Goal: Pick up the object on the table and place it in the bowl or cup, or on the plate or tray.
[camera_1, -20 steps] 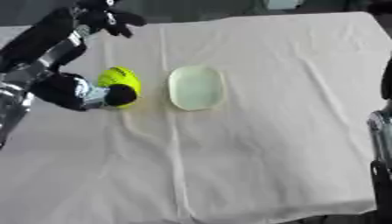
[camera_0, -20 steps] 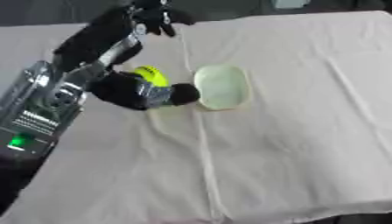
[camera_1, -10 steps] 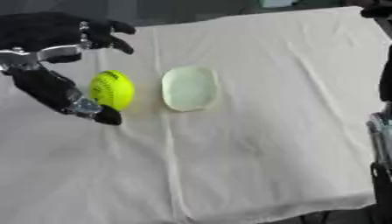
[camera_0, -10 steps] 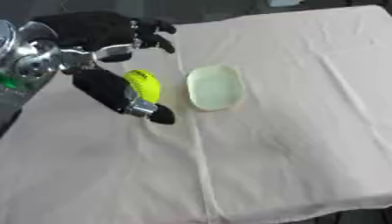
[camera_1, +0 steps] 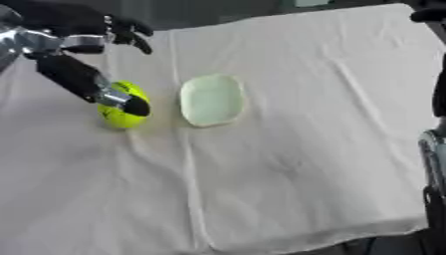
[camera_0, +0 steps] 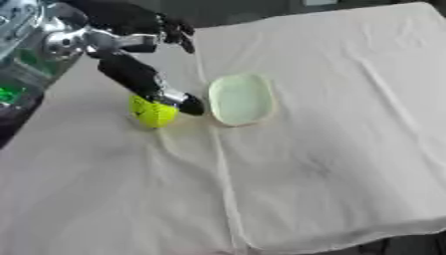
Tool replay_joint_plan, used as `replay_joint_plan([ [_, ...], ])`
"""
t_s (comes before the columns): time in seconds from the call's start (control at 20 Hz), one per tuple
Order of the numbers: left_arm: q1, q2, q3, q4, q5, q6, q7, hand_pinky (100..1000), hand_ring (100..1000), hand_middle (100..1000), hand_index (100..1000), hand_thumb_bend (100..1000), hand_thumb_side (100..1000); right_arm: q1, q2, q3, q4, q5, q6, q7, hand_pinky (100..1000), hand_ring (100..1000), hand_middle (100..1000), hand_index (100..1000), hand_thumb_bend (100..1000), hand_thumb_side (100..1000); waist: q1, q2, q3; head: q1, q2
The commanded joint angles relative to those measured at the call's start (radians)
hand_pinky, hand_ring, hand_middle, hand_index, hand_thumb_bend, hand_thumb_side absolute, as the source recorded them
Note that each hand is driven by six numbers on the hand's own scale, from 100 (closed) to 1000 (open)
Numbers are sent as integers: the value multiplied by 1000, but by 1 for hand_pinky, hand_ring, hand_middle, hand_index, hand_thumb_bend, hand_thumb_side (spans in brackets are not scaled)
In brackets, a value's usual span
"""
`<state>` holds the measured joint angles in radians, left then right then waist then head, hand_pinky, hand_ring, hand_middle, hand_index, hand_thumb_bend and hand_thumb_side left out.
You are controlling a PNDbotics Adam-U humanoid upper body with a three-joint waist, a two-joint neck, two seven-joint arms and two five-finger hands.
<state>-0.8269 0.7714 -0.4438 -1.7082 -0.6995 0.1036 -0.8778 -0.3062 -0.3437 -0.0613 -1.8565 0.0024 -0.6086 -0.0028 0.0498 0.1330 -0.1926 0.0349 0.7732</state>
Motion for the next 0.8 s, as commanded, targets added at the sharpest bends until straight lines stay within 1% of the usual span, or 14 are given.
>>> replay_joint_plan([
  [0.05,-38,-32,-3,114,-60,-14,-27,845,919,1000,923,771,991,-16,-17,0,-7,-3,1,5,629,748,785,942,100,1000,1,-12,-6,13,-3],
  [0.1,-44,-46,-1,151,-78,-19,-28,847,921,1000,923,771,990,-17,-16,0,-7,-3,1,6,629,748,784,943,100,1000,2,-11,-9,14,-3],
  [0.15,-49,-58,3,184,-95,-23,-29,847,922,1000,923,709,964,-18,-16,1,-7,-4,1,7,629,748,784,943,100,1000,3,-9,-11,15,-3],
  [0.2,-52,-66,8,210,-109,-29,-29,848,923,1000,923,770,990,-19,-15,0,-7,-4,2,7,629,748,784,943,100,1000,4,-8,-12,14,-3],
  [0.35,-49,-75,19,258,-134,-45,-29,849,925,1000,923,770,989,-21,-15,-1,-7,-4,2,7,629,748,784,944,100,1000,7,-5,-14,12,-3],
  [0.65,-35,-69,20,276,-147,-65,-29,836,926,1000,924,775,981,-21,-15,0,-6,-4,3,9,628,748,784,944,100,1000,7,-3,-11,12,-3],
  [0.7,-32,-65,20,275,-149,-64,-29,801,911,1000,930,783,982,-20,-15,0,-6,-3,3,9,628,748,784,944,100,1000,6,-3,-10,12,-3],
  [0.75,-27,-60,20,272,-152,-60,-29,801,911,1000,930,783,982,-20,-15,0,-6,-3,2,9,628,748,784,944,100,1000,5,-3,-10,12,-3],
  [0.8,-21,-54,19,266,-155,-53,-29,764,904,1000,951,804,1000,-20,-15,0,-6,-3,2,9,629,748,784,944,100,1000,4,-3,-9,11,-3],
])
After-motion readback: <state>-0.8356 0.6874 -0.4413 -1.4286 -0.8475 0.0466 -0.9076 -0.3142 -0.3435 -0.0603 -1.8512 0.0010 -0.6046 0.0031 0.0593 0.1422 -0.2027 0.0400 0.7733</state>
